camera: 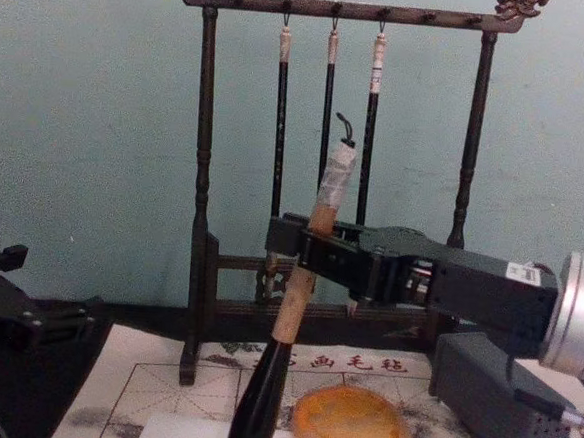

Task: Pick up the brush from the inkstone, write on the paper, then place the brush back to its original position.

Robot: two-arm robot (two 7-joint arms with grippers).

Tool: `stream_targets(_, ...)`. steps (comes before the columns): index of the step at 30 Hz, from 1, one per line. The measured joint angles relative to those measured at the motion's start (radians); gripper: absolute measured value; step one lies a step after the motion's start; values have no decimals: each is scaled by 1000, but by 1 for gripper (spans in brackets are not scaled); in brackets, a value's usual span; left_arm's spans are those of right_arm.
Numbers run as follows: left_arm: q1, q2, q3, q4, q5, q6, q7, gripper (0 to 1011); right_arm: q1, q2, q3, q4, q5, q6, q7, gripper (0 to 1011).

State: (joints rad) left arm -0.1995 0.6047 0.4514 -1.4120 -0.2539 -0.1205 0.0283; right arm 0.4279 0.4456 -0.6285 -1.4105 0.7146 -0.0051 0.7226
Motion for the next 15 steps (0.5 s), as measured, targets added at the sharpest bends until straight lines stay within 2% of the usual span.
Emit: stream_targets(15,0,0,0,0,0,0,0,1001,2,-20,-1,19,-33,-22,-5,187)
